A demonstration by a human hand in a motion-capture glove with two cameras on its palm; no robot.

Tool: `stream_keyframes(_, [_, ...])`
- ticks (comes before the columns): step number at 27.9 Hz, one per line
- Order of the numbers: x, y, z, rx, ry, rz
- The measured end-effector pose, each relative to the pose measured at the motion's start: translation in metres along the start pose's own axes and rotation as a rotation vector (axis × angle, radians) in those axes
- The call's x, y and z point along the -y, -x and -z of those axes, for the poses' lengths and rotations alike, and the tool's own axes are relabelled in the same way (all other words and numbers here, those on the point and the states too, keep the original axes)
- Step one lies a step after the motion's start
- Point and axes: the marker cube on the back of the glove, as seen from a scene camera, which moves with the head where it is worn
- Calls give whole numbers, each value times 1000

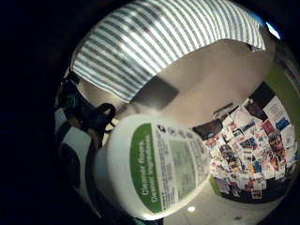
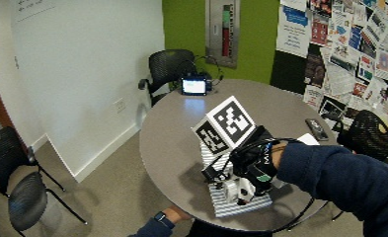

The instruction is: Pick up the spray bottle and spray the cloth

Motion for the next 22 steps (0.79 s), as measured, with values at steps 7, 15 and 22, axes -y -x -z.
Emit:
stream_keyframes(7, [0, -2, -2, 6, 13, -7])
stream_keyframes(15, [4, 0, -3, 11, 14, 2])
stream_keyframes(22, [7, 2, 0, 54, -44, 54])
